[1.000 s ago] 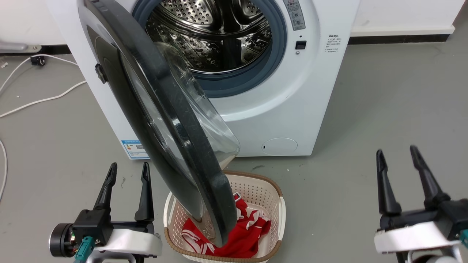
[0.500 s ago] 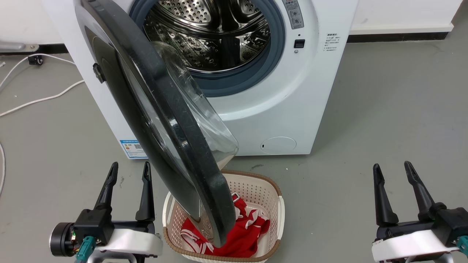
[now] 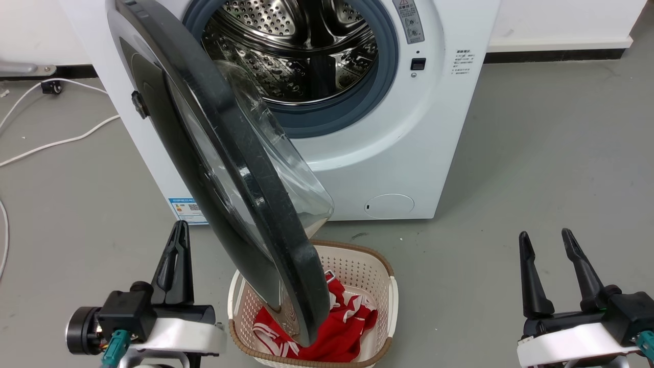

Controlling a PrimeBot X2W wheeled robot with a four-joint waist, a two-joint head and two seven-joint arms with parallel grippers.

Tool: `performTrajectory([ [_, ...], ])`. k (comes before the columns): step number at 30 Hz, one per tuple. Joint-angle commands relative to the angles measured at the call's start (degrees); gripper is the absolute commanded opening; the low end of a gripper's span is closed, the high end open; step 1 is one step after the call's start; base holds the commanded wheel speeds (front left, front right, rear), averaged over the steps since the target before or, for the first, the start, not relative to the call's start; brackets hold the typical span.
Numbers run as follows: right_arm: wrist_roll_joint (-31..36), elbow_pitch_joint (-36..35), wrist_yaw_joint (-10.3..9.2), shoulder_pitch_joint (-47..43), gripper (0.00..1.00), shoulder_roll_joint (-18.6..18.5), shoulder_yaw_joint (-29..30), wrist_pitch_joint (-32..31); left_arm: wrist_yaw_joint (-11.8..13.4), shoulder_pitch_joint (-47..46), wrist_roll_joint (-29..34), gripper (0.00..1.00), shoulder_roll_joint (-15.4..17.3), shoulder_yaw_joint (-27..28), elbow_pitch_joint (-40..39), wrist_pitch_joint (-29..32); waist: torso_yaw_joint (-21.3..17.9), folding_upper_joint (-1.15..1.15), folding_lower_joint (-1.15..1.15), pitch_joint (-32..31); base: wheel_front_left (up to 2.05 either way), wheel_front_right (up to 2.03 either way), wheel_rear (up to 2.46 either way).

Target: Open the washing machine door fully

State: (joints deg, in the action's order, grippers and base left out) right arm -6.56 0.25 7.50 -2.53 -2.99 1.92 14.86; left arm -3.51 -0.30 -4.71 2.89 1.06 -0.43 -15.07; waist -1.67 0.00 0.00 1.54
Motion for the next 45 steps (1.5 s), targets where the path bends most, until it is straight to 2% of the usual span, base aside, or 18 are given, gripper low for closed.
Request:
performTrajectory([
  [1,-0.27,0.24,-0.02,0.20,1.00,0.22,-0.11,0.23,0.15,-1.01,-0.01,0.00,-0.03,0.23,-1.09,-0.14,0.05,0.00,0.00,-0.03,0.00,0.00,0.00],
  [9,-0.45,0.33,-0.02,0.13,1.00,0.22,-0.04,0.27,0.28,-3.59,1.21,0.00,-0.03,-0.44,-11.51,-0.14,0.34,0.00,0.00,0.18,0.00,0.00,0.00],
  [13,-0.40,0.59,-0.02,0.46,1.00,0.21,-0.06,0.29,0.18,-5.46,2.26,0.00,-0.03,-2.43,-20.02,-0.13,0.38,0.00,0.00,0.34,0.00,0.00,0.00],
  [18,-0.60,1.01,-0.02,0.53,1.00,0.21,-0.17,0.31,-0.55,-7.19,3.45,0.00,-0.04,-6.88,-29.41,-0.13,0.11,0.00,0.00,0.04,0.00,0.00,0.00],
  [22,-0.89,1.37,-0.02,0.41,1.00,0.21,-0.05,0.32,-1.66,-7.17,3.78,0.00,-0.02,-12.58,-32.92,-0.12,0.01,0.00,0.00,-0.19,0.00,0.00,0.00],
  [28,-1.26,1.81,-0.03,0.29,1.00,0.21,-0.32,0.29,-3.16,-4.70,1.62,0.00,0.00,-24.44,-29.55,-0.13,-0.23,0.00,0.00,-0.60,0.00,0.00,0.00],
  [33,-1.59,2.26,-0.03,0.34,1.00,0.21,-0.77,0.29,-3.65,-1.05,-0.72,0.00,1.17,-31.34,-21.10,0.58,-0.75,0.00,0.00,-0.68,0.00,0.00,0.00],
  [39,-1.91,2.40,-0.02,0.40,1.00,0.21,-0.65,0.30,-3.43,1.78,-3.42,0.00,2.28,-32.69,-11.90,5.20,-0.95,0.00,0.00,0.07,0.00,0.00,0.00],
  [45,-2.11,2.77,-0.03,1.37,1.00,0.21,-0.61,0.31,-2.11,-0.39,-4.12,0.00,1.85,-31.27,-5.27,4.33,-0.86,0.00,0.00,1.17,0.00,0.00,0.00],
])
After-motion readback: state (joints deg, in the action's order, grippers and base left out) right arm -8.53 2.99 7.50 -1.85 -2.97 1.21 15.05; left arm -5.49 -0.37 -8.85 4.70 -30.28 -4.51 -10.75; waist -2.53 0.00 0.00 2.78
